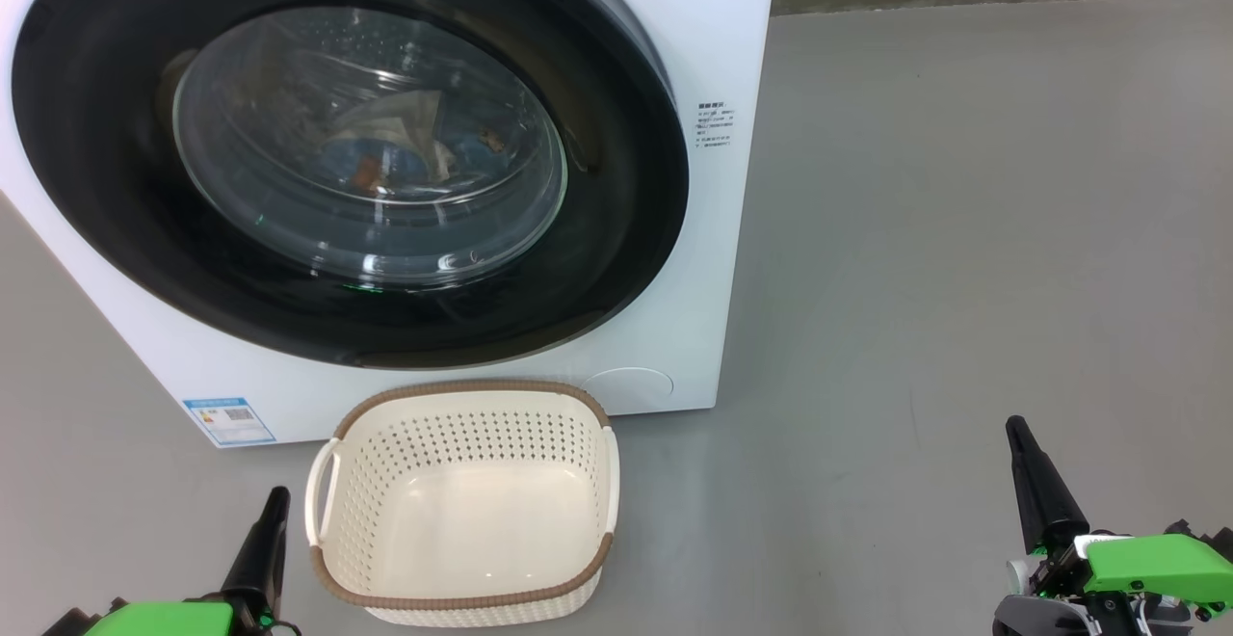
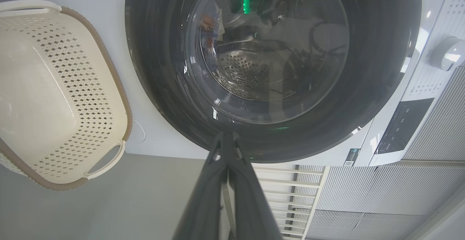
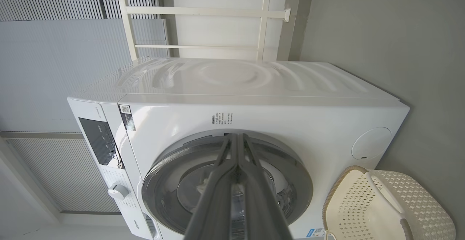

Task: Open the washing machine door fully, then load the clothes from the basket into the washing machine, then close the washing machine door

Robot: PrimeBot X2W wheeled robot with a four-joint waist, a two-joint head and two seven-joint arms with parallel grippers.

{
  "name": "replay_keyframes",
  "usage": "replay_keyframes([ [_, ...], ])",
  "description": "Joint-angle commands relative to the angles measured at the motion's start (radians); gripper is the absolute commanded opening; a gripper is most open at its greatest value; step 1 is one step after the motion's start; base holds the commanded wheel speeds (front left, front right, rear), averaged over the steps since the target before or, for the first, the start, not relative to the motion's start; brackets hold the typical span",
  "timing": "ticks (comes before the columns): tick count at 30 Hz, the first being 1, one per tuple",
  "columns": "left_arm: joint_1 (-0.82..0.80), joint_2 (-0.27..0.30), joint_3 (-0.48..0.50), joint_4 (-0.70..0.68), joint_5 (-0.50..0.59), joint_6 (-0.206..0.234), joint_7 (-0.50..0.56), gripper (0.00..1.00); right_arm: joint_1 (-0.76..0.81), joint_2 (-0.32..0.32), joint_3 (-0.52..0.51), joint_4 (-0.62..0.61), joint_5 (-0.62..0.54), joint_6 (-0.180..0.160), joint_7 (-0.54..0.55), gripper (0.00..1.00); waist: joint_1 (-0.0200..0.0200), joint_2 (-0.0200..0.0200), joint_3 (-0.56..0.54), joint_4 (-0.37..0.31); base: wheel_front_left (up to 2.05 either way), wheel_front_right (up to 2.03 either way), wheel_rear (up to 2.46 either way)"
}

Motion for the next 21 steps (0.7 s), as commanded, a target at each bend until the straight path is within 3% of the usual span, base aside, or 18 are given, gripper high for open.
replay_keyframes([
  [1, -0.042, 0.013, 0.035, -0.025, -0.008, -0.003, 0.006, 0.0, -0.009, -0.002, 0.022, -0.03, 0.002, 0.002, 0.007, 0.0, -0.0001, 0.0, 0.0, 0.0, 0.0, 0.0, 0.0],
  [21, -0.042, 0.013, 0.035, -0.025, -0.008, -0.003, 0.006, 0.0, -0.009, -0.001, 0.021, -0.03, 0.001, 0.002, 0.008, 0.0, -0.0001, 0.0, 0.0, 0.0, 0.0, 0.0, 0.0],
])
